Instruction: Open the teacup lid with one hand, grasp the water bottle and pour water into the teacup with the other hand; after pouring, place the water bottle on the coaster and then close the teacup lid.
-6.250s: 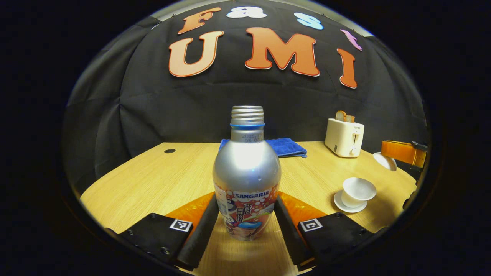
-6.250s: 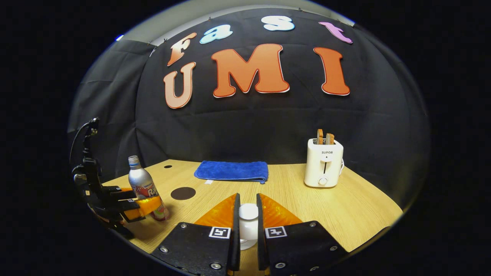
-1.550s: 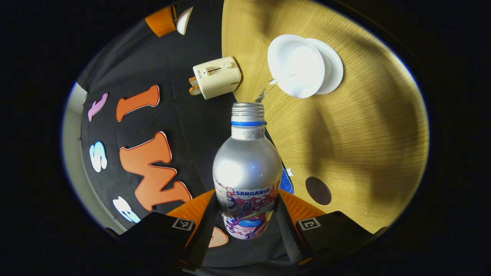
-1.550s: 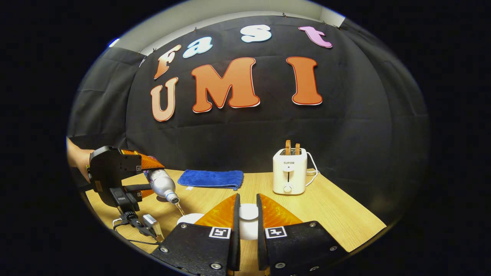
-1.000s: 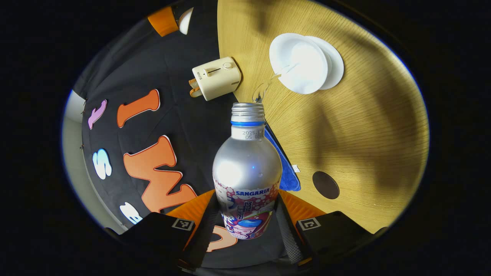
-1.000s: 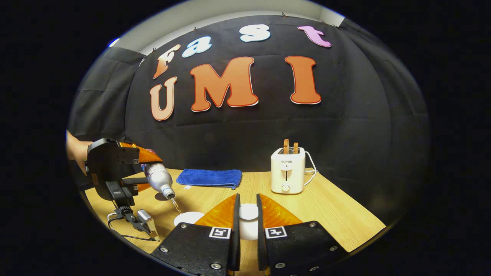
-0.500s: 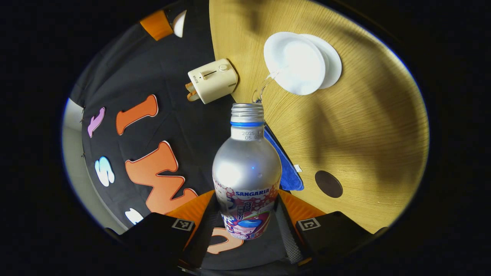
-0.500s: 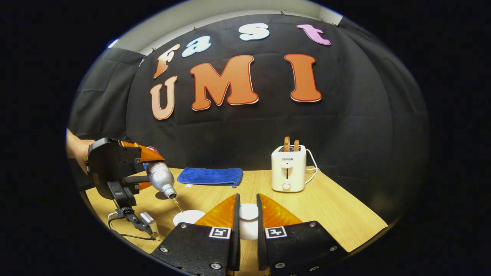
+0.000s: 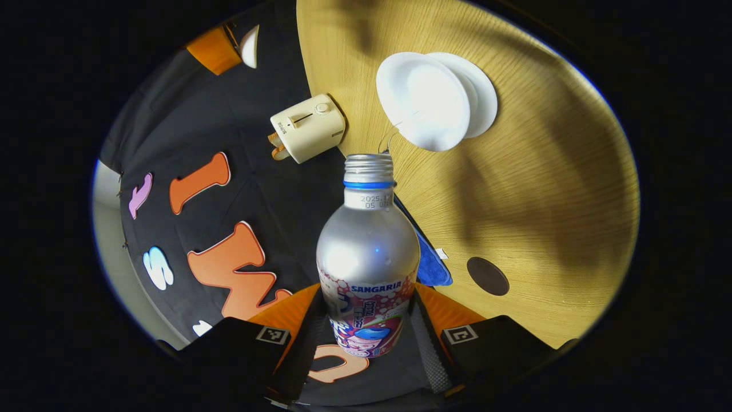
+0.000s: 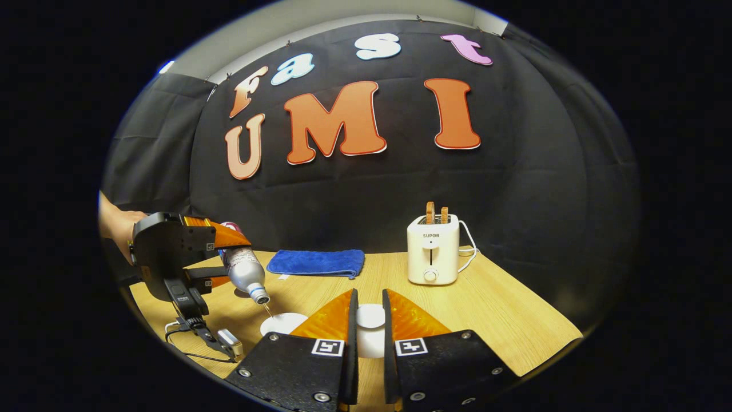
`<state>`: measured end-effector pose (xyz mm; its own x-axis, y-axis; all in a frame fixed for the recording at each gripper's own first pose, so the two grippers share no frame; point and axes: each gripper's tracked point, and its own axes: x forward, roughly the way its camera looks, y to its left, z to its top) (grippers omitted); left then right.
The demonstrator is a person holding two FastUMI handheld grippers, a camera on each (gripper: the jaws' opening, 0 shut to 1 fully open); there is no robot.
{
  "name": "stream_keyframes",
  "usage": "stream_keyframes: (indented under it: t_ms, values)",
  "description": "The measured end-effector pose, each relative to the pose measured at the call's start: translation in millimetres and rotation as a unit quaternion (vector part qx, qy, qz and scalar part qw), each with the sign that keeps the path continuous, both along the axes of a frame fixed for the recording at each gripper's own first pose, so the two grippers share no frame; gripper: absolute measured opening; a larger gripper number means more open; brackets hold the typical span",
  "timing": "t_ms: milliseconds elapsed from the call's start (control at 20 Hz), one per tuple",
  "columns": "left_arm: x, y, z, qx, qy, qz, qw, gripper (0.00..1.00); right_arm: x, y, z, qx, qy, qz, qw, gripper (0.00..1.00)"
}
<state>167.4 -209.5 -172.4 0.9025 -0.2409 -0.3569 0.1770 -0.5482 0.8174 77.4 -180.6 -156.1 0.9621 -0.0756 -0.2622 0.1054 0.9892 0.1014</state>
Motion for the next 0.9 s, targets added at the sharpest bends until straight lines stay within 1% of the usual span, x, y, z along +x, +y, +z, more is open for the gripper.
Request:
stream_keyframes:
  t_ms: [500,700,900]
  values:
    - [-3,-9,23,0.009,-0.027,-0.018,0.999,0.83,-3,1,3,0.000,-0.002,-0.001,1.000,0.18]
    - [-5,-11,30,0.021,-0.037,-0.028,0.999,0.83,-3,3,5,0.001,-0.004,0.000,1.000,0.18]
    - [-4,-11,37,0.024,-0.045,-0.031,0.998,0.83,-5,4,7,0.000,-0.006,0.001,1.000,0.18]
